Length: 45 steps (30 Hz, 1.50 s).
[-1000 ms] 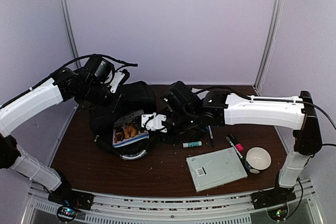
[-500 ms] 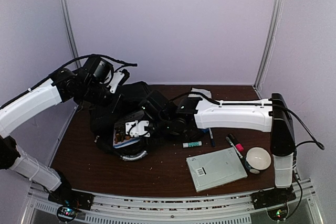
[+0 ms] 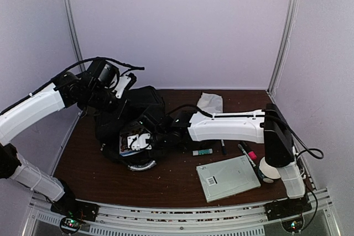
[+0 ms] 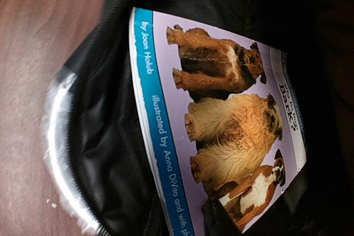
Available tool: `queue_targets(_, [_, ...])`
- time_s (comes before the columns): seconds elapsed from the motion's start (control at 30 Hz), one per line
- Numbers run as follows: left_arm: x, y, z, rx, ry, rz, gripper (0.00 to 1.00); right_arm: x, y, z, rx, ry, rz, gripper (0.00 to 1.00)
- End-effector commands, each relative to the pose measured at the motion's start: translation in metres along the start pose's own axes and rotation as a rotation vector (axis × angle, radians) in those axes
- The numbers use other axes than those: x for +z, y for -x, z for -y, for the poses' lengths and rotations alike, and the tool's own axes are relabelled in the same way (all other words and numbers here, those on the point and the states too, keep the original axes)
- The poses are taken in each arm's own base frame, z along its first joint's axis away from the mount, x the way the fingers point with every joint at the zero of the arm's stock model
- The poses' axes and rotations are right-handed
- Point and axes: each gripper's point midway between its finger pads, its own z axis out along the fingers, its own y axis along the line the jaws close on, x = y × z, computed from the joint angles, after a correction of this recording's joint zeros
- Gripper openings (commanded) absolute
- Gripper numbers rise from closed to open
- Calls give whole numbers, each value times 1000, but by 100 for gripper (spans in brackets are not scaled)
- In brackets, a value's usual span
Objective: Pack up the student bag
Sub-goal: Adjust the book in the largest pocket of the bag.
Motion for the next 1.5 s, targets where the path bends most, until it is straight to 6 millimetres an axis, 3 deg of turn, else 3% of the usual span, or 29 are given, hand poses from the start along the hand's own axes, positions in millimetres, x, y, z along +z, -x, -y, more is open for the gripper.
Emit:
queue_targets(0.0, [-22,34,9,-10,-57,156,0,8,9,28,36,-88,-9,25])
queue_targets(0.23, [-22,28,11,-20,-72,147,0,33,7,47,42,-150,-11,20])
queue_targets(0.43, [-22,25,14,-16,-87,142,0,55,-9,51,-23,-239,-57,17])
queue_targets(0.67, [-20,23,15,-12,-94,138,0,68,-13,65,-34,-355,-71,15])
queue_targets(0.83, [-17,20,15,-10,-91,130,0,70,-16,59,-55,-333,-81,15])
queue_targets(1.0, [-13,17,10,-15,-67,123,0,47,-8,48,-30,-297,-31,19])
queue_targets(1.23, [12,1,0,-18,3,57,0,-3,11,-9,-34,-86,78,39])
queue_targets(1.37, [29,-12,-4,-18,31,-2,0,-39,16,-43,-20,69,137,44])
queue_targets(1.47, [39,-25,-6,-23,45,-55,0,-62,-8,-83,-17,236,107,45])
